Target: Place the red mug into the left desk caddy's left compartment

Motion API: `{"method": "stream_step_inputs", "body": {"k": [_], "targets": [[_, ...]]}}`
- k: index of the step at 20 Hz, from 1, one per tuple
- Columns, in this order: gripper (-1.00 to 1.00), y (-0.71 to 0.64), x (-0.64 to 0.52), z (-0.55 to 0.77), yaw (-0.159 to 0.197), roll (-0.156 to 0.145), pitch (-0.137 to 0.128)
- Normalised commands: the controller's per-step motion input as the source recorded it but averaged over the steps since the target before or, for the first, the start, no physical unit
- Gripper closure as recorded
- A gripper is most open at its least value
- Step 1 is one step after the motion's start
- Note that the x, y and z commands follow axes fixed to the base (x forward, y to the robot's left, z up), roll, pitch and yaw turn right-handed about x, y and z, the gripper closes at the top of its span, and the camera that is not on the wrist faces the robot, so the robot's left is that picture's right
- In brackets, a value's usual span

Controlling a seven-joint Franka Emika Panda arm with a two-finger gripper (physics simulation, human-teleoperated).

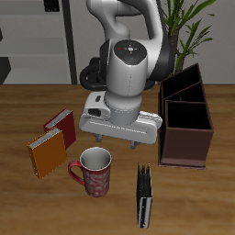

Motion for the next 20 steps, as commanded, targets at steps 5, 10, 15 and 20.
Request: {"method": "stream_step_inputs", "body": {"k": [5,10,15,20], "targets": [[-1.00,0.12,0.12,-0.22,0.043,0.017,0.026],[-1.00,-0.01,0.07,-0.30,0.022,-0.003,0.033],[-1.00,-0.19,0.02,-0.29,0.015,-0.042,0.037],[-1.00,-0.20,-0.02,-0.31,-0.011,-0.032,0.040]]}}
